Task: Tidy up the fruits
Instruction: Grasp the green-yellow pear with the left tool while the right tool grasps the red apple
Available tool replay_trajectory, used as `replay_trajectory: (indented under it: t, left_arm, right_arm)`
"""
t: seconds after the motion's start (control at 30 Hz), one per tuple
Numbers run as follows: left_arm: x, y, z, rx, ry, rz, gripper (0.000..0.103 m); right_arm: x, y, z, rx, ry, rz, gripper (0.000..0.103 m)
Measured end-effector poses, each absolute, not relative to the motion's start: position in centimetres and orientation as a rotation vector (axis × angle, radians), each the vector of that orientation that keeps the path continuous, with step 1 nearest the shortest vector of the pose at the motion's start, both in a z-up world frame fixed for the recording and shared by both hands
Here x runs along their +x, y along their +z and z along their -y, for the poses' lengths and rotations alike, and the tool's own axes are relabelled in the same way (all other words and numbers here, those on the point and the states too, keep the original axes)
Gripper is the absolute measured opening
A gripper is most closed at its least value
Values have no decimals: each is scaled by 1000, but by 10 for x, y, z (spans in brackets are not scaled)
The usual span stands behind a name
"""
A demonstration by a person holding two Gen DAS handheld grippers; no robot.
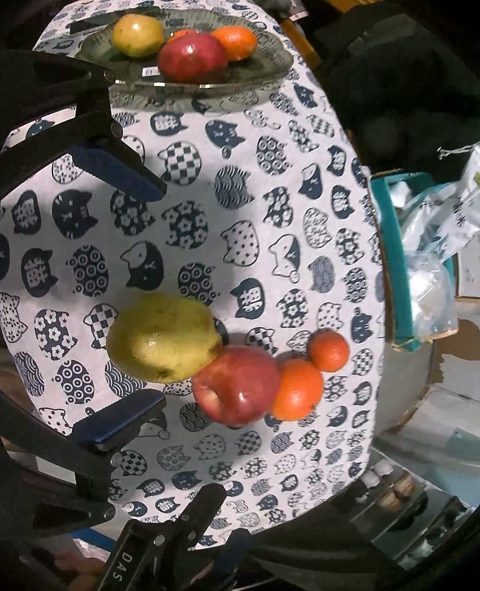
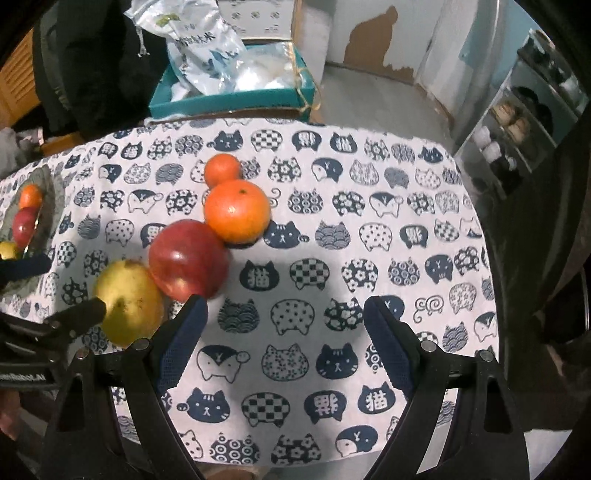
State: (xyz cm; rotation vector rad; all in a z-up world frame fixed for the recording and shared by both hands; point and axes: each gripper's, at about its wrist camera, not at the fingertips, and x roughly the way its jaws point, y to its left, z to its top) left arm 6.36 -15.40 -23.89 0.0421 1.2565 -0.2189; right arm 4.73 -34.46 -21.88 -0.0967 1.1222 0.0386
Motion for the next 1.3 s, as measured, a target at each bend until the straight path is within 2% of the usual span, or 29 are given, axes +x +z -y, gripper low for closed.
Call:
replay_trajectory:
  t: [0.5, 0.57, 0.63, 0.7, 1.3]
  left_arm:
    - [75, -282, 178, 70, -242, -1339, 101]
    - [76, -286, 178, 52, -260, -1344, 94]
    - [77, -289, 178, 10, -309, -1355, 77]
    - [77, -289, 179, -22, -339, -1359, 69]
    - [79, -272, 122, 60, -178, -1280, 69]
  right_arm:
    - [52, -236, 357, -25, 29, -1172, 85]
    - [54, -238, 356, -25, 32, -1175, 85]
    - [55, -238, 357, -21, 33, -1177, 85]
    - [57, -238, 356, -9, 35, -1178, 85]
    - [82, -259, 307, 96, 223, -1213, 85]
